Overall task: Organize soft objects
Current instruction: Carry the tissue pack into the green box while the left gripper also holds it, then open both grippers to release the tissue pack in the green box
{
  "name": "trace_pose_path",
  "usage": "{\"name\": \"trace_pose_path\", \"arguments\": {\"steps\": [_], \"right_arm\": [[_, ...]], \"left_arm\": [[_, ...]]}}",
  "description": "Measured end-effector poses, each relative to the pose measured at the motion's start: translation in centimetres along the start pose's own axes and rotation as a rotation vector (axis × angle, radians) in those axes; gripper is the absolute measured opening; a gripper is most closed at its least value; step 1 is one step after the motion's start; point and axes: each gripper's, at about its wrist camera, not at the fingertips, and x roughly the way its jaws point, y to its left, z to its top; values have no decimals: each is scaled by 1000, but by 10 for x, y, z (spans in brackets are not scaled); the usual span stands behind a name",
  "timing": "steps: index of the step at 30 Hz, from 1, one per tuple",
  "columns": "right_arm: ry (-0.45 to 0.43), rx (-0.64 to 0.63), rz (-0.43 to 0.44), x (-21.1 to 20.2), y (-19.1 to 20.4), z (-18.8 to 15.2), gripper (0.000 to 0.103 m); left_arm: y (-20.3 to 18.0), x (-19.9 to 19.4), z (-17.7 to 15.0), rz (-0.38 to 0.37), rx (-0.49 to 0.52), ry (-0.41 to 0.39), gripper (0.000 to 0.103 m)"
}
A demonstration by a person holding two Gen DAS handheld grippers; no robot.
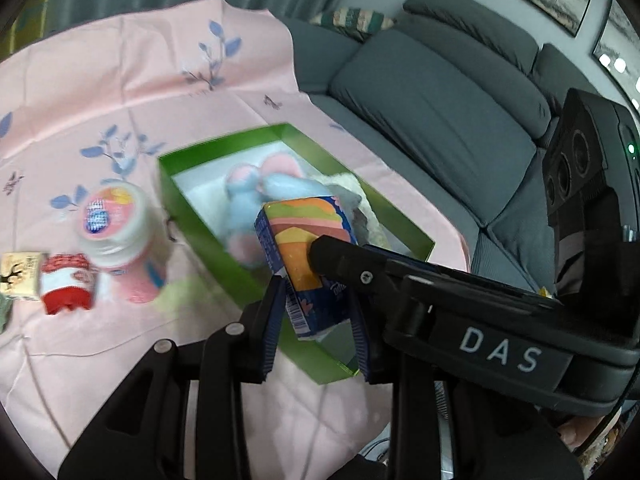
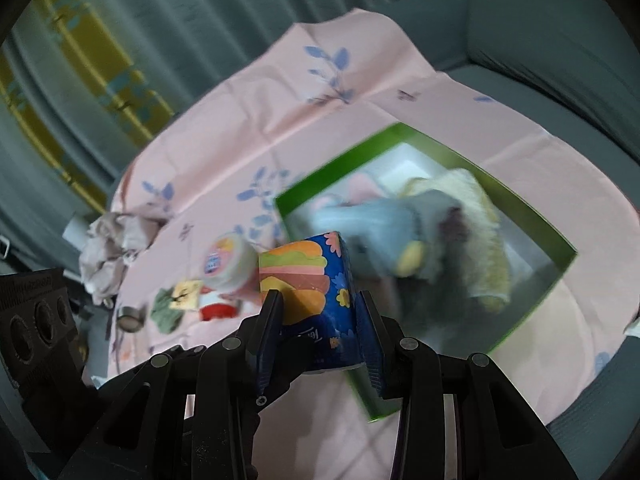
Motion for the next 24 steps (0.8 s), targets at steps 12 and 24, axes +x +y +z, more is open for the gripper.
{"name": "trace_pose_path", "arguments": {"steps": [12,24], "right_arm": [[71,41,-62,22,-42,5,41],[91,33,-101,33,-45,6,41]], "left_arm": [[-8,52,-1,15,-32,128,29],[-6,60,-1,34,-56,163,31]]}}
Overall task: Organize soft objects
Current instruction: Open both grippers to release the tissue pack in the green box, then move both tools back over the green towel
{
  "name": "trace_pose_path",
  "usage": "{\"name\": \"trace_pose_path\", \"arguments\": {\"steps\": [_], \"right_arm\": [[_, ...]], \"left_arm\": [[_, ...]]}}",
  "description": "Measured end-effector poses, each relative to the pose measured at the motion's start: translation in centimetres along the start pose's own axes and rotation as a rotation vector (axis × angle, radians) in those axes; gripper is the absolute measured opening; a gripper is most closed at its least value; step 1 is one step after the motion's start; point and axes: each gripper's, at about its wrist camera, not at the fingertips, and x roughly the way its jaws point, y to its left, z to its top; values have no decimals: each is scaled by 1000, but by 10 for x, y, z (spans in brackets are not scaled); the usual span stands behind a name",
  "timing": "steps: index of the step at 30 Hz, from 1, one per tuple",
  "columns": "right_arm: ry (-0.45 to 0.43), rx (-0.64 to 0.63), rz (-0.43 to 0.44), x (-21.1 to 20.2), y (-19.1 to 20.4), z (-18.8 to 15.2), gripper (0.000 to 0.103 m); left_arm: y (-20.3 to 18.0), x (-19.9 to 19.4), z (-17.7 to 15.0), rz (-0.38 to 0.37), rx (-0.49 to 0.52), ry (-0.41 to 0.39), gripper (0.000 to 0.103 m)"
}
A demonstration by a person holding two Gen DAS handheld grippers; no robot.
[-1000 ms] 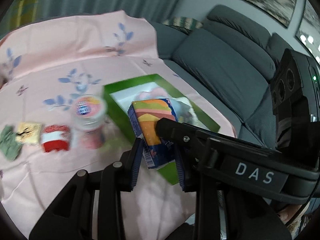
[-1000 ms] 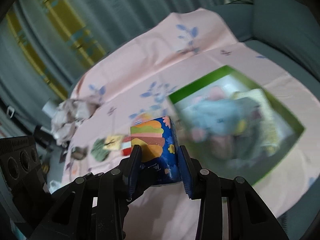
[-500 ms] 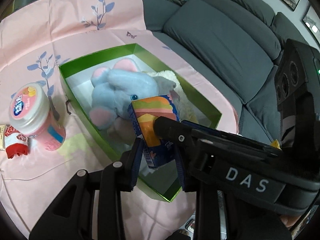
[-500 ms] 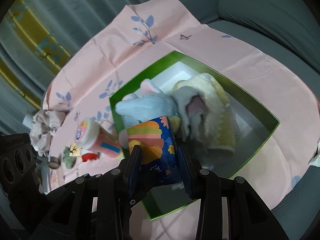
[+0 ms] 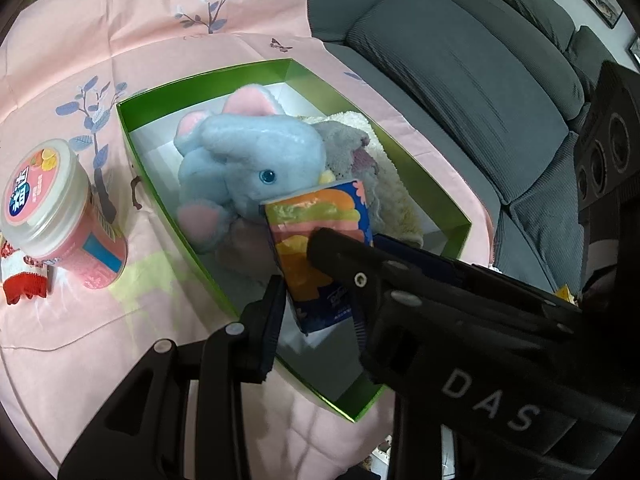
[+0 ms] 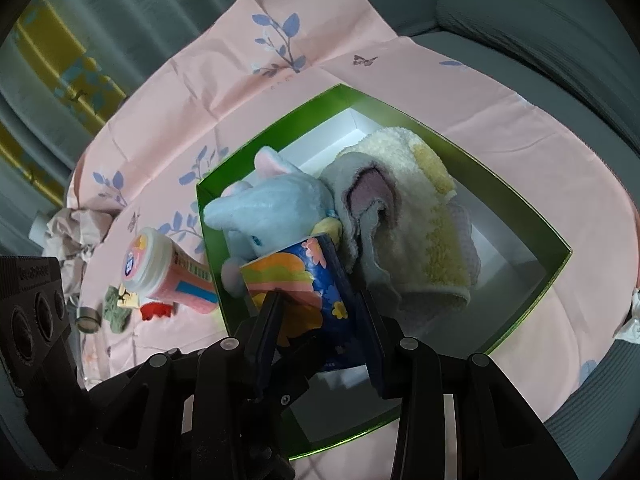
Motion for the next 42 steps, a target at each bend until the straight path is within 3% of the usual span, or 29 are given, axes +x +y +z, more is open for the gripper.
{"name": "trace_pose_path", "arguments": {"steps": [4,8,14,19,22,25,33,42], "right_arm": [[-12,-4,-1,-9,4,-3,41],[-53,-25,-4,-27,15,-5,65],[-123,-80,-33,-57,41,-12,79],[-149,-129,-45,-70,67,-20,84],[-150,-159,-31,-74,82,-26,86],[-149,-198,-8,-76,103,-34,86],[-114,-274,24,-62,151,-52,86],[-40,-342,66,-28,212,-66,86]], "left_arm": [[-2,-13,-4,-16,4,0,47],[-3,-38,-8,10,23,-49,72],[13,-80,-17,41,-16,-103,87],[27,-116,-30,83,-23,-157,90],[40,-136,-41,117,-41,-194,100],[59,-156,-52,158,-69,-245,102],[126,-201,-93,282,-218,-312,102],[204,-220,-147,424,-403,-309,102]]}}
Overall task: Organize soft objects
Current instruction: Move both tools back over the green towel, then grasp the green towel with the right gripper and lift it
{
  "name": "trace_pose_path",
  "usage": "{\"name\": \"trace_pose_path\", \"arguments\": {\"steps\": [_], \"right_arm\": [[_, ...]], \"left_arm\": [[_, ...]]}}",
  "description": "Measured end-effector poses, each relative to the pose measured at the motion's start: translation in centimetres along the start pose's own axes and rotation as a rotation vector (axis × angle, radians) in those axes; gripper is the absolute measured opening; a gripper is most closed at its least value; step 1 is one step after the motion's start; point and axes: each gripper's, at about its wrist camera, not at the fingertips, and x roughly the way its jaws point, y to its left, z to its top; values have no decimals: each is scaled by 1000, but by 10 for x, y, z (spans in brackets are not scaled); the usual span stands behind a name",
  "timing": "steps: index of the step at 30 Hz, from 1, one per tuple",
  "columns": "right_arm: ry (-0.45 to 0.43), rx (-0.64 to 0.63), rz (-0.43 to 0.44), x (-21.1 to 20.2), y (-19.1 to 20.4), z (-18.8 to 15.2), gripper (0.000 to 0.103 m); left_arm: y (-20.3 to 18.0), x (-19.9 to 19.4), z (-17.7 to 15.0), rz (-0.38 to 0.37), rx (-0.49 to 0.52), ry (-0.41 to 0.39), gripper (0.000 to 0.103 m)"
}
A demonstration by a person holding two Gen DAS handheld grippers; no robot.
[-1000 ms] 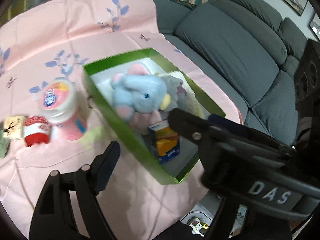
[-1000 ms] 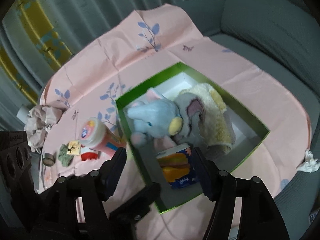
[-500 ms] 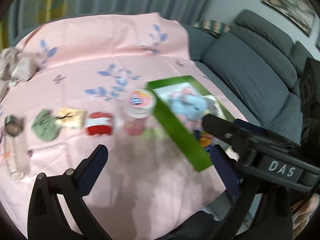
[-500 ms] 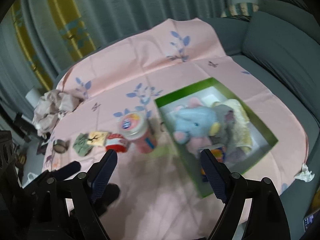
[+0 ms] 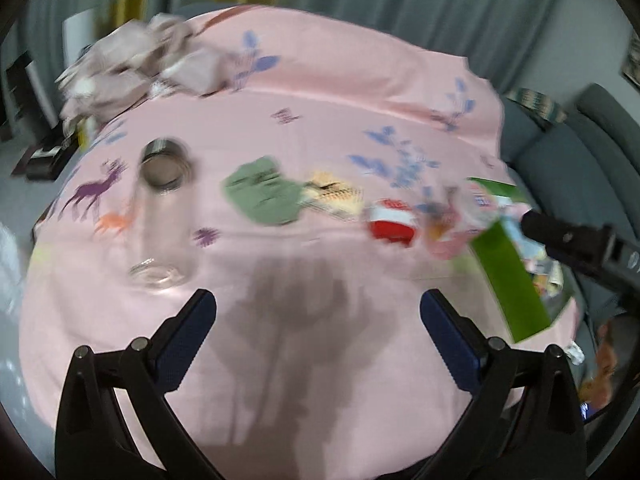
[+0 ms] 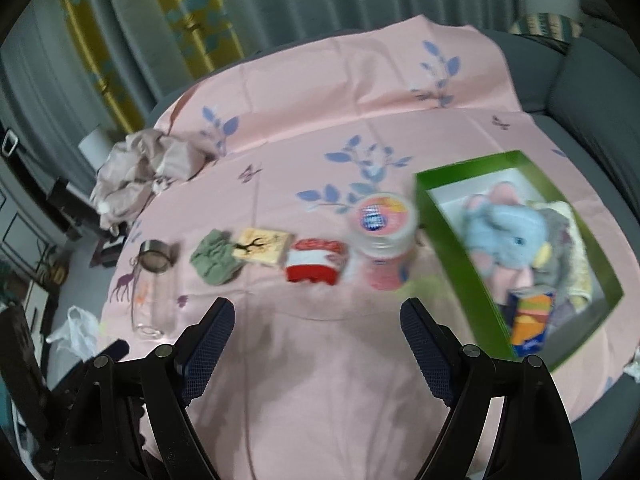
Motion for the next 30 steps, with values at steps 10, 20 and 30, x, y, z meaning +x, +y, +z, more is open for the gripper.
{"name": "trace_pose_path", "arguments": {"steps": [10,20,30], "right_arm": [[193,-24,72,93,64,23,86],[322,-117,117,192,136,40,86],[375,-192,85,252,162,39,84]], "left_arm": [[56,16,-15,48,-129,57,102],[78,35,-16,46,-168,96,102],[88,41,-18,38,-186,111,102]]}}
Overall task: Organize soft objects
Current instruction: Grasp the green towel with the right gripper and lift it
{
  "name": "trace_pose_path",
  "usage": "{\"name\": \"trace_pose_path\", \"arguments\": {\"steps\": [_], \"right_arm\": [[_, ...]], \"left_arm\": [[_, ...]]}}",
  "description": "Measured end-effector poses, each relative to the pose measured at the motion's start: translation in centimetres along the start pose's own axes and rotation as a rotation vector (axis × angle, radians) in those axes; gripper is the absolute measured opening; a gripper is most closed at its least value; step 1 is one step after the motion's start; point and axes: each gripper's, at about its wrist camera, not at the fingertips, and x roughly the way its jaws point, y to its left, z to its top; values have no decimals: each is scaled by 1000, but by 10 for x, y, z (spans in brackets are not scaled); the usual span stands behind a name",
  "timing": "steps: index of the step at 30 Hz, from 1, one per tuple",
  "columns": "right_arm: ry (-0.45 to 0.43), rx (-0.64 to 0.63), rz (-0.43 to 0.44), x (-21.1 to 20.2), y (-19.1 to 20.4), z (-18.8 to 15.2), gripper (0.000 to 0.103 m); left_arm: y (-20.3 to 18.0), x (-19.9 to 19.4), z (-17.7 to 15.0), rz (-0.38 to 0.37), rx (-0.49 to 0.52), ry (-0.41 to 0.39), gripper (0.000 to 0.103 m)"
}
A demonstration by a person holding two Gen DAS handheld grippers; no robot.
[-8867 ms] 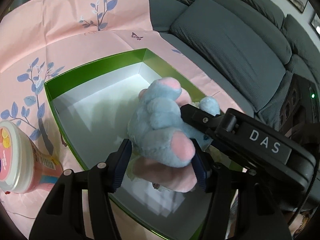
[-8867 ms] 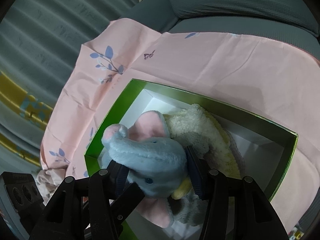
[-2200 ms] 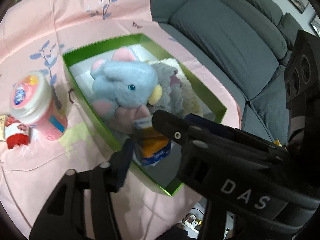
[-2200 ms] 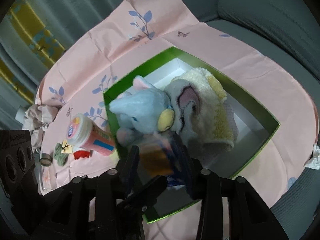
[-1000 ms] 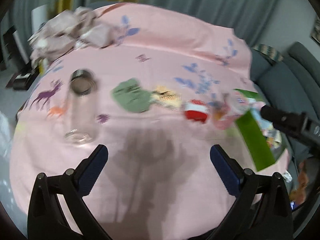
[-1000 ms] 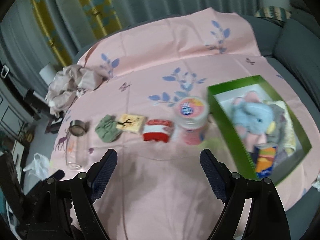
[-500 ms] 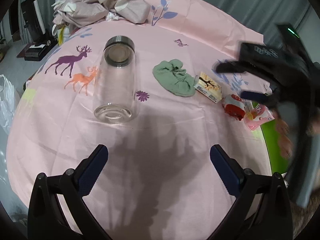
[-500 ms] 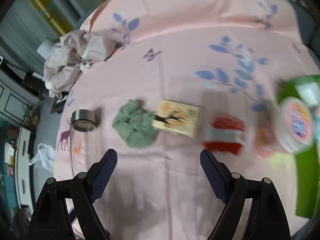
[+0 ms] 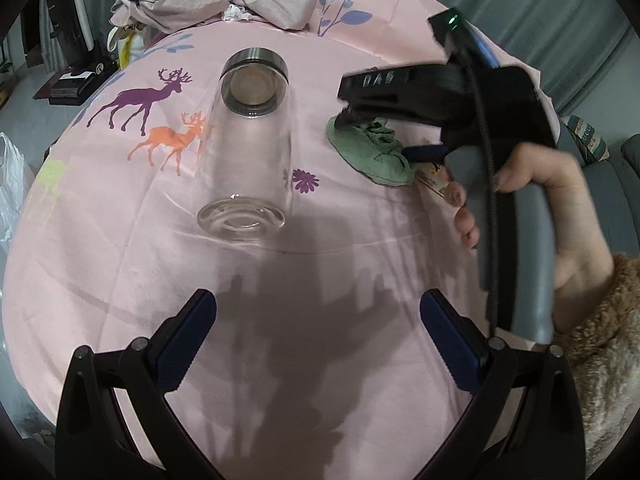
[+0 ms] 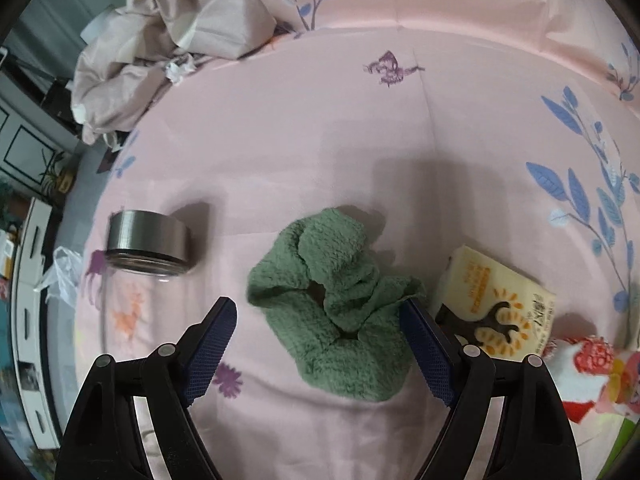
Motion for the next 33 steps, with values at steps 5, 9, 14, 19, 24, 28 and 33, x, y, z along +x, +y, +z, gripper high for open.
{"name": "trace_pose_path", "arguments": {"steps": [5,9,14,19,24,28,33], "right_arm": [[-28,-33,-91,7,-2,-7,49],[-18,-2,-74,-1,-17,-9,17],[-30,13,40,-34,-26,-31,16],[-90,-54,72,-87,-30,-74,16],[-105,-126,82,-115,-36,-114,16],[-51,-148,54,-108,-40,-145,16],[21,-131,-21,-93,-54,-171,16]], "left_arm": [[2,-1,-1,3,-8,1,102],[1,-6,-2,0,-4,-8,102],[-1,-10,-3,3,-9,-16,102],[-3,-14,-4,0,-9,-22,102],[-10,-20,-8,19,19,-38,101],[-12,-21,-10,12,25,-35,101],[-21,-19,-16,-19,38,-19,101]]}}
